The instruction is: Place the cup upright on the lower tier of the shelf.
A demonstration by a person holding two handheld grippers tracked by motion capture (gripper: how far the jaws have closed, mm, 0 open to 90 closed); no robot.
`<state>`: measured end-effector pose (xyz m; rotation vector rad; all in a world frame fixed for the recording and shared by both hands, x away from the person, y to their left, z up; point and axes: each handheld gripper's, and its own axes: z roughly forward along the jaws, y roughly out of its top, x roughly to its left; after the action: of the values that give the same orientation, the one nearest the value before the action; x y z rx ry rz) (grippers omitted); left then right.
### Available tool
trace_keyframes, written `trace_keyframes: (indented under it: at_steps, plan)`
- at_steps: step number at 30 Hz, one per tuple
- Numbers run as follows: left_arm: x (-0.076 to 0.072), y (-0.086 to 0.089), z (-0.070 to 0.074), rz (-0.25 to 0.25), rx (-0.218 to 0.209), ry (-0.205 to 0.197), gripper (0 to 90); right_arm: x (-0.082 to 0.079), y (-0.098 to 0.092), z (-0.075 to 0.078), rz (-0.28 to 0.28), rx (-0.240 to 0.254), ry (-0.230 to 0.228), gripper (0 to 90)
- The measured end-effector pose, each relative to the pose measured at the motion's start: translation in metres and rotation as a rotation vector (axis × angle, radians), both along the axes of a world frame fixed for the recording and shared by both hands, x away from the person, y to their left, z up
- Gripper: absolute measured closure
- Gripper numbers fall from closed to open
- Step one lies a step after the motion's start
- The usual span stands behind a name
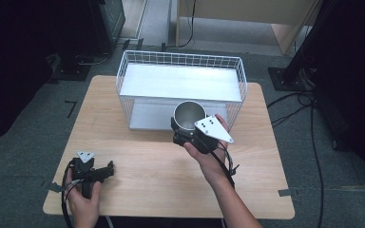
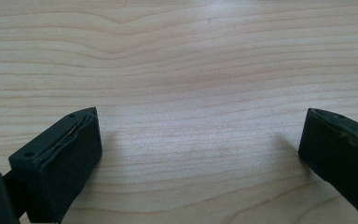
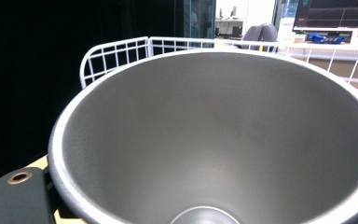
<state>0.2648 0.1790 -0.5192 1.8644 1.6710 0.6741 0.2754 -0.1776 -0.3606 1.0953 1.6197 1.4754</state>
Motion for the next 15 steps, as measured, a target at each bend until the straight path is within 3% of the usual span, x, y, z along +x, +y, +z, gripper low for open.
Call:
trace_keyframes:
  at_steps: [15]
  plan:
    - [0.0, 0.0, 0.0, 0.0, 0.0, 0.0, 0.0, 0.029, -0.005, 0.034, -0.04, 0.007, -0.031, 13.6]
